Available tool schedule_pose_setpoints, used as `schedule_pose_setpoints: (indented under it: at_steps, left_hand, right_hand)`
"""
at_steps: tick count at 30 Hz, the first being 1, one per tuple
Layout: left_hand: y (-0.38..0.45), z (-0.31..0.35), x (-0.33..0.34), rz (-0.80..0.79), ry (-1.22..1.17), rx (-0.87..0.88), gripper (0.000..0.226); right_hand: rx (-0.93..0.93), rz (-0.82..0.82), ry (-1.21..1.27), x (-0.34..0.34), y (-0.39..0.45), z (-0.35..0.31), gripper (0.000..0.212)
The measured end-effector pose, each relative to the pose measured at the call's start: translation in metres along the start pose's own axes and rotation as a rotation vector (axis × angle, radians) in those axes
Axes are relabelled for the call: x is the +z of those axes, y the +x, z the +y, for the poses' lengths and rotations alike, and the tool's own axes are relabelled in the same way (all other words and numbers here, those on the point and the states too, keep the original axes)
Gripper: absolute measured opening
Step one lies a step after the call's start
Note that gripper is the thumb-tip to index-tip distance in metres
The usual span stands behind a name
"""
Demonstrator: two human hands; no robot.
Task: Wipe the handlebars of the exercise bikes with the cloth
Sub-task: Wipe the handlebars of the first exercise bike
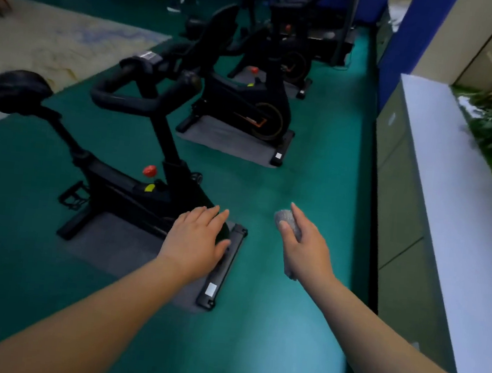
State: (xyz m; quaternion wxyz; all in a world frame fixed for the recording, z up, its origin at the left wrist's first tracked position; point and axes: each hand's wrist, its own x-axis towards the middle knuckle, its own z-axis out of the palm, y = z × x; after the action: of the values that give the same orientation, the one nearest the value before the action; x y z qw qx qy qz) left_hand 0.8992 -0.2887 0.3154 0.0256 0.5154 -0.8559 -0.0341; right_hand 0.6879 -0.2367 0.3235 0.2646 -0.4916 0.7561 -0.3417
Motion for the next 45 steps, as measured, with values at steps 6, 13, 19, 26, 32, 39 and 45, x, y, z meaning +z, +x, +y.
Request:
schedule_pose_setpoints:
  at_steps: [6, 13, 19, 26, 32, 39, 45]
  left_hand:
    - [-0.017, -0.063, -0.017, 0.054, -0.023, -0.001, 0.062]
    - [-0.011, -0.144, -0.031, 0.058, 0.028, 0.175, 0.061]
    - [-0.006, -0.192, -0.036, 0.037, 0.048, 0.279, 0.061]
    - [0.005, -0.197, -0.054, 0.111, -0.027, 0.361, 0.06]
    - [0.019, -0.208, -0.089, 0.242, -0.132, 0.416, 0.051]
    - [0.06, -0.224, -0.144, 0.478, -0.298, 0.46, 0.044]
    - [0.125, -0.241, -0.168, 0.366, -0.386, 0.544, 0.043]
  right_hand:
    - [-0.045, 0.029, 0.025, 0.041, -0.006, -0.043, 0.05]
    - [0.023, 0.187, 0.104, 0.1, -0.016, -0.091, 0.05]
    - [0.1, 0.299, 0.136, 0.132, -0.034, -0.114, 0.049]
    - [0.091, 0.356, 0.177, 0.134, -0.034, -0.129, 0.046]
    - [0.007, 0.371, 0.262, 0.129, -0.007, -0.153, 0.044]
    - [-0.031, 0.454, 0.361, 0.128, 0.013, -0.191, 0.043]
    - [0.019, 0.633, 0.347, 0.14, 0.03, -0.217, 0.044]
